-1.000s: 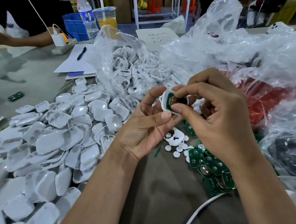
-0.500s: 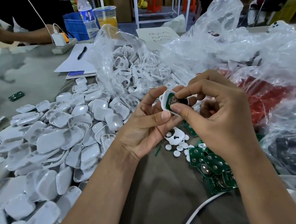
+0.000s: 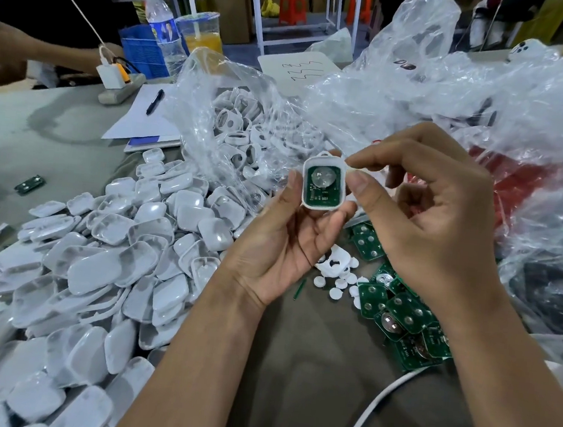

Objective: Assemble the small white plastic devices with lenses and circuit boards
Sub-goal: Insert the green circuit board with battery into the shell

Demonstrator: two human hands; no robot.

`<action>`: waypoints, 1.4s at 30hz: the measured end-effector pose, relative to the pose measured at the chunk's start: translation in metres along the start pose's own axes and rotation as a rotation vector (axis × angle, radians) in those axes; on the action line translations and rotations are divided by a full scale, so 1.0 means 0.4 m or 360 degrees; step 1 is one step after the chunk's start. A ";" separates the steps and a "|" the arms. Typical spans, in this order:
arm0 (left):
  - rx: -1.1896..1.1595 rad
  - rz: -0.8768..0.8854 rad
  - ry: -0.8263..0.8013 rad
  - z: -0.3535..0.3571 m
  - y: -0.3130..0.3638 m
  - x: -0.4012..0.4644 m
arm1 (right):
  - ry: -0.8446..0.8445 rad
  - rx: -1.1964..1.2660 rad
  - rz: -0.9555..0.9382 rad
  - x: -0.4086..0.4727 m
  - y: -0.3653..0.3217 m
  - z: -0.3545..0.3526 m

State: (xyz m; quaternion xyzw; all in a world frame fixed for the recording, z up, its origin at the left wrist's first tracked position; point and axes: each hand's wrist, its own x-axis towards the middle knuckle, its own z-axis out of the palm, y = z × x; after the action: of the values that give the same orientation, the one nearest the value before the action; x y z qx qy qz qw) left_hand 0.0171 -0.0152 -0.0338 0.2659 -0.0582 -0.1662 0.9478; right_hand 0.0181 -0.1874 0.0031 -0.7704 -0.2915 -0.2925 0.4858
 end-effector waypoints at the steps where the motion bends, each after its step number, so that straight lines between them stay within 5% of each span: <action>1: 0.0037 -0.0009 0.0031 0.000 -0.002 0.000 | 0.0007 -0.0024 -0.0016 0.000 0.000 0.002; 42: 0.0262 -0.0050 -0.0044 -0.004 -0.009 -0.004 | -0.0217 -0.0143 0.0034 0.004 -0.004 -0.001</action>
State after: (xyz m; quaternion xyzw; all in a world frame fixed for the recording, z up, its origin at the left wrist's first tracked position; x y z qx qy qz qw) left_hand 0.0148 -0.0167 -0.0370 0.3415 -0.0805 -0.1794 0.9191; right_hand 0.0179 -0.1868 0.0055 -0.8125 -0.3023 -0.2471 0.4329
